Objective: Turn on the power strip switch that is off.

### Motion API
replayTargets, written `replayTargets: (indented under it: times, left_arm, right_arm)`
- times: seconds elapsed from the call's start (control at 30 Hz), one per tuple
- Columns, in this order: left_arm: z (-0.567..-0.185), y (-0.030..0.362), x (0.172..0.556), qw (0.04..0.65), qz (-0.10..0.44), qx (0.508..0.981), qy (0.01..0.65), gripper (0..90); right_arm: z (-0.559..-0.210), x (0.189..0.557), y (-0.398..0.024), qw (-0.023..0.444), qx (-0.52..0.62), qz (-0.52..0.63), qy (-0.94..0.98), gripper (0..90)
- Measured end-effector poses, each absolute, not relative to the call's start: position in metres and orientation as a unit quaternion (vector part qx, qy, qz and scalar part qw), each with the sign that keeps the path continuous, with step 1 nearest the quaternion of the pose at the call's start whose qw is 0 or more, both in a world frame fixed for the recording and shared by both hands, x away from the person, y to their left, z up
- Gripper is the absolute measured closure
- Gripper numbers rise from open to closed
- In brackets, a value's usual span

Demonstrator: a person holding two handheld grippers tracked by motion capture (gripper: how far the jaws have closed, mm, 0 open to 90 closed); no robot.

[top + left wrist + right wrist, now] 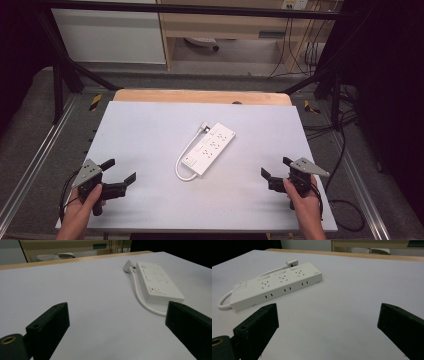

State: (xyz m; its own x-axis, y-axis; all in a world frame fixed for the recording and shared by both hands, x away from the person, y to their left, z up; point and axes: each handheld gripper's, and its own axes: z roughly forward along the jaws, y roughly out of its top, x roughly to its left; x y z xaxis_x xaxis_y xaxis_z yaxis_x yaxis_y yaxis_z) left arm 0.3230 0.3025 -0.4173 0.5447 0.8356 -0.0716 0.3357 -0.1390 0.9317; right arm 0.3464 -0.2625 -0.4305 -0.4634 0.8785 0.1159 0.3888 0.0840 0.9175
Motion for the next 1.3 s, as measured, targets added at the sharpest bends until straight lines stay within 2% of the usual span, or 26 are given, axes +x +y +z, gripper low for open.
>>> replayTargets:
  times: [0.5, 0.83, 1.3]
  left_arm:
    - [-0.418, 0.303, 0.326, 0.504, 0.246, 0.714, 0.419, 5.3]
    - [-0.42, 0.306, 0.324, 0.505, 0.239, 0.715, 0.42, 5.3]
    - [-0.42, 0.303, 0.325, 0.502, 0.236, 0.721, 0.416, 5.4]
  right_arm:
    - [-0.428, 0.346, -0.251, 0.244, 0.439, 0.509, 0.699, 3.3]
    - [-0.414, 0.342, -0.24, 0.249, 0.433, 0.521, 0.692, 3.1]
    - [-0.405, 0.353, -0.22, 0.245, 0.418, 0.51, 0.711, 3.2]
